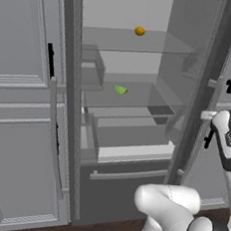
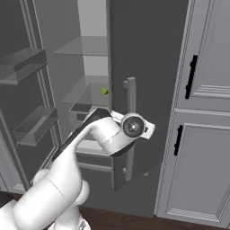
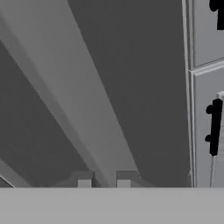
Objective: Grab a lemon wedge from the fridge and one ice cube from the ice bowl, and put them in the glass of lemonade.
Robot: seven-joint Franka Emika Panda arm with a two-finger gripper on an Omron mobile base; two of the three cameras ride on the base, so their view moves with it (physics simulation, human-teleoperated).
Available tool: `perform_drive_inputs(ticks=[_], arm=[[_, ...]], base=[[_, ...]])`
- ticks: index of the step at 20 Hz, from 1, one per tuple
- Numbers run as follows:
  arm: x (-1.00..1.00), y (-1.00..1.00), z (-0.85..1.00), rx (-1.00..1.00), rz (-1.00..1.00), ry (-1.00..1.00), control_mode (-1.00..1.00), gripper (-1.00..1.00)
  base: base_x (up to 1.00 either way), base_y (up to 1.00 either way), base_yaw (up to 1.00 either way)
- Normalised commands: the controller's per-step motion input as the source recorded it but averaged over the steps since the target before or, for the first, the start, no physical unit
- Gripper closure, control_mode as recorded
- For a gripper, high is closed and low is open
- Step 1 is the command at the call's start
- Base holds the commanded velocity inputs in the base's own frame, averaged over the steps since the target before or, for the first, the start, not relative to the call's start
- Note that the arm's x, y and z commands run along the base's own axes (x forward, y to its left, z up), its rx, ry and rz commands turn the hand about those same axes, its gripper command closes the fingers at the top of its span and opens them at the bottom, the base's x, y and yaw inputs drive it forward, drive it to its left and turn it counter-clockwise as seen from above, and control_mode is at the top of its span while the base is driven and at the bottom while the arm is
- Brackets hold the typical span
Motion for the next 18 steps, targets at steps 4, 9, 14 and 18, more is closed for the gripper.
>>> perform_drive_inputs(ticks=[4, 9, 14, 18], arm=[[-0.99, -1.00, 0.33, 0.20, 0.00, 0.03, -1.00, 1.00], [-0.83, -1.00, 0.34, 0.19, 0.00, 0.05, -1.00, 1.00], [-0.85, -0.41, 0.45, 0.09, 0.02, -0.02, -1.00, 1.00], [-0.31, 0.93, 0.32, -0.10, 0.10, -0.09, -1.00, 1.00]], base=[[0.00, 0.00, 0.00], [0.00, 0.00, 0.00], [0.00, 0.00, 0.00], [0.00, 0.00, 0.00]])
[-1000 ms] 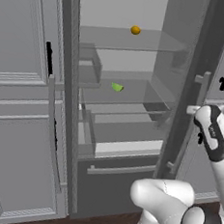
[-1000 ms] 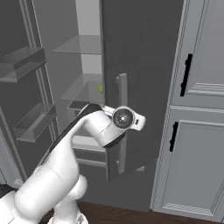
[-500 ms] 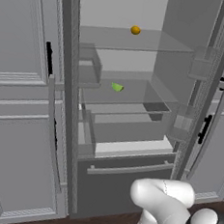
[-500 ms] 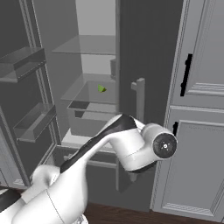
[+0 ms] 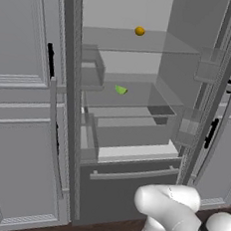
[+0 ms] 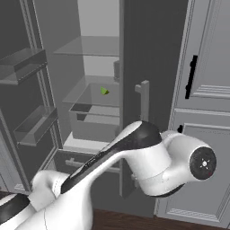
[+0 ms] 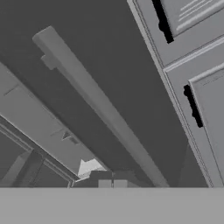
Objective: Grab a lemon wedge from the fridge and one ice cube from the ice bowl, and put them in the glass of lemonade.
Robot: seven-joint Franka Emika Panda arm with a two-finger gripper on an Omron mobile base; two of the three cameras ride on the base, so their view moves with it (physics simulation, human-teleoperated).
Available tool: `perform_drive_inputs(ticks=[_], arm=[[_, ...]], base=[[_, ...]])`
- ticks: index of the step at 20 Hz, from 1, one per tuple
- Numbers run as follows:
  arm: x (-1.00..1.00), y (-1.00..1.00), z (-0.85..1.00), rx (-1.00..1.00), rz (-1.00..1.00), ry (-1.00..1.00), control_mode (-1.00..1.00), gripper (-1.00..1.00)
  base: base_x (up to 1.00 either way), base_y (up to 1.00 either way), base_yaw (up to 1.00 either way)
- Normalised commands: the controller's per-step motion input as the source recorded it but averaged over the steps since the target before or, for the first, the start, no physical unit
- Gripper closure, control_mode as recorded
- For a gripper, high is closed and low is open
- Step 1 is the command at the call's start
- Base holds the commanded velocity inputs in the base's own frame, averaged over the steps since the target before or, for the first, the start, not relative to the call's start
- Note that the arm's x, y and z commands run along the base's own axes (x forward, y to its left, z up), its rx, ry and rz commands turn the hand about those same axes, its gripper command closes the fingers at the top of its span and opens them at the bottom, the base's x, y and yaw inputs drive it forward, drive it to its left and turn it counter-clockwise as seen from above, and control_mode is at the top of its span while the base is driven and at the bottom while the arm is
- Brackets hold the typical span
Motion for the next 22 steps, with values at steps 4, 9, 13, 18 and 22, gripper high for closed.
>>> perform_drive_inputs(ticks=[4, 9, 13, 18, 22], arm=[[0.28, 1.00, 0.16, -0.18, 0.13, -0.01, -1.00, 1.00], [0.10, 1.00, -0.29, -0.25, 0.14, 0.00, -1.00, 1.00], [-0.03, 0.94, -0.15, -0.29, 0.09, 0.00, -1.00, 1.00], [-0.12, 0.83, 0.16, -0.35, 0.06, 0.10, -1.00, 1.00], [0.00, 0.95, 0.12, -0.44, 0.11, 0.10, -1.00, 1.00]], base=[[0.00, 0.00, 0.00], [0.00, 0.00, 0.00], [0.00, 0.00, 0.00], [0.00, 0.00, 0.00], [0.00, 0.00, 0.00]])
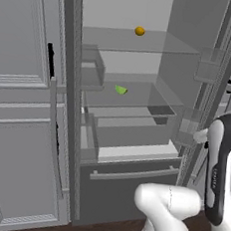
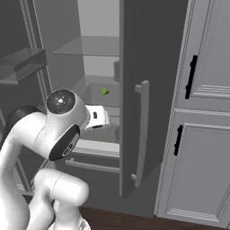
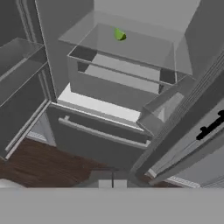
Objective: Grab a lemon wedge from the fridge and one ice cube from the ice bowl, and put them in the glass of lemonade.
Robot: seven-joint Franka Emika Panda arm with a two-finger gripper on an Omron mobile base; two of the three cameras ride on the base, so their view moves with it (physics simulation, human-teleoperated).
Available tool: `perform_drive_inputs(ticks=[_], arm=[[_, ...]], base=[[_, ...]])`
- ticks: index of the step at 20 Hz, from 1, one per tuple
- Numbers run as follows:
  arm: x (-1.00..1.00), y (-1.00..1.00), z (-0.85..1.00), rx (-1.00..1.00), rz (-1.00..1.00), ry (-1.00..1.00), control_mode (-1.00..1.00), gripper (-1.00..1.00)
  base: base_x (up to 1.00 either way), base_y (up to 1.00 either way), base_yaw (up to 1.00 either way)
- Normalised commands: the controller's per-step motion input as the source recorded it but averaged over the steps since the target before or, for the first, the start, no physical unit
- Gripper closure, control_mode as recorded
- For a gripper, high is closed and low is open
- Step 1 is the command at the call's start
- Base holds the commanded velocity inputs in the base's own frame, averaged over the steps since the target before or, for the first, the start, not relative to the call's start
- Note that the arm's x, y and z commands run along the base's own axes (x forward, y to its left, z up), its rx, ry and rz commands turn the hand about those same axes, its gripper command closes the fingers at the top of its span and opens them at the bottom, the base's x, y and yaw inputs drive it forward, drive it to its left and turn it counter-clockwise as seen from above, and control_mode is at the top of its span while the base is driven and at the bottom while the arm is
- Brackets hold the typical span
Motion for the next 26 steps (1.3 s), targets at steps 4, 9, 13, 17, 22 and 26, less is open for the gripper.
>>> perform_drive_inputs(ticks=[4, 9, 13, 17, 22, 26], arm=[[0.00, 0.91, 0.00, -0.52, 0.11, 0.08, -1.00, 1.00], [0.01, 0.30, -0.08, -0.50, 0.10, 0.01, -1.00, 1.00], [0.14, -0.29, -0.11, -0.29, 0.01, 0.00, -1.00, 1.00], [0.28, -0.35, -0.12, -0.22, 0.05, 0.00, -1.00, 1.00], [0.57, 0.00, -0.14, -0.16, 0.07, 0.00, -1.00, 1.00], [0.61, 0.00, -0.11, -0.08, 0.10, 0.00, -1.00, -1.00]], base=[[0.00, 0.00, 0.00], [0.00, 0.00, 0.00], [0.00, 0.00, 0.00], [0.00, 0.00, 0.00], [0.00, 0.00, 0.00], [0.00, 0.00, 0.00]])
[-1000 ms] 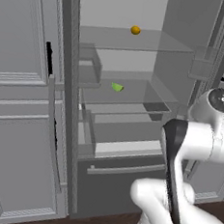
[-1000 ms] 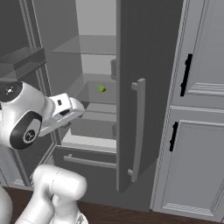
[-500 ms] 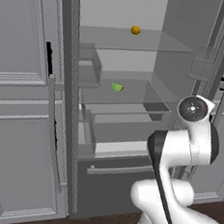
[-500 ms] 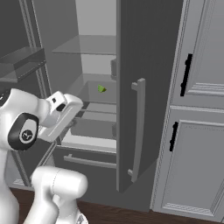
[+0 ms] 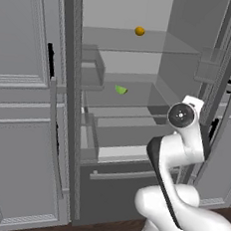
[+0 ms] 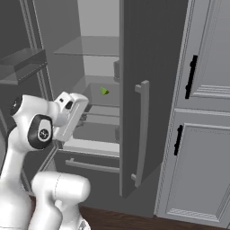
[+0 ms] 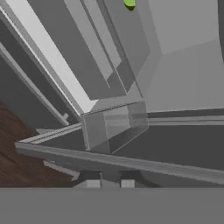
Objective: Grab a lemon wedge from the fridge and one ice cube from the ice bowl, and put them in the glass of lemonade.
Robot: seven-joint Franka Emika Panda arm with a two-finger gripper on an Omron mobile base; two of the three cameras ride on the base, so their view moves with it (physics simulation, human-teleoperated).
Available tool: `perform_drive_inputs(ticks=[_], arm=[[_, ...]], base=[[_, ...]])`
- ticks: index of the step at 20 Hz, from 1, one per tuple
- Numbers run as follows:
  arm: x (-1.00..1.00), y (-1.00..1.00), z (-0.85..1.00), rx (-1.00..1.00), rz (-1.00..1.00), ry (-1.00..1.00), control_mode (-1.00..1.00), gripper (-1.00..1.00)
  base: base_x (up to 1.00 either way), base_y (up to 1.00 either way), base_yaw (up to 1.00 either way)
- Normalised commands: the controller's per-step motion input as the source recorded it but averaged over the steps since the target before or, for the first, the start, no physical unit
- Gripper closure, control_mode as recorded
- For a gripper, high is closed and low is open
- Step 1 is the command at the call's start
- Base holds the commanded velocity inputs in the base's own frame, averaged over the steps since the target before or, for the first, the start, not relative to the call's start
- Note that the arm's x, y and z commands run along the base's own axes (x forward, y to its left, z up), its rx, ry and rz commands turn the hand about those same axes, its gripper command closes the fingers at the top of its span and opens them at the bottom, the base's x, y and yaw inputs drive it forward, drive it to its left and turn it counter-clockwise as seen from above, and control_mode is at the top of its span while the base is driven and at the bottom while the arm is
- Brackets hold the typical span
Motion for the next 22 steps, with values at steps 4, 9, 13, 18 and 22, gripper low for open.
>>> perform_drive_inputs(ticks=[4, 9, 13, 18, 22], arm=[[0.61, 0.00, -0.11, -0.08, 0.07, -0.03, -1.00, -1.00], [0.65, -0.32, -0.02, -0.05, 0.01, 0.00, -1.00, -1.00], [0.54, -0.62, -0.09, -0.03, 0.00, 0.00, -1.00, -1.00], [0.83, -0.21, -0.18, -0.07, -0.02, 0.00, -1.00, -1.00], [0.97, -0.08, -0.28, -0.12, -0.06, 0.00, -1.00, -1.00]], base=[[0.00, 0.00, 0.00], [0.00, 0.00, 0.00], [0.00, 0.00, 0.00], [0.00, 0.00, 0.00], [0.00, 0.00, 0.00]])
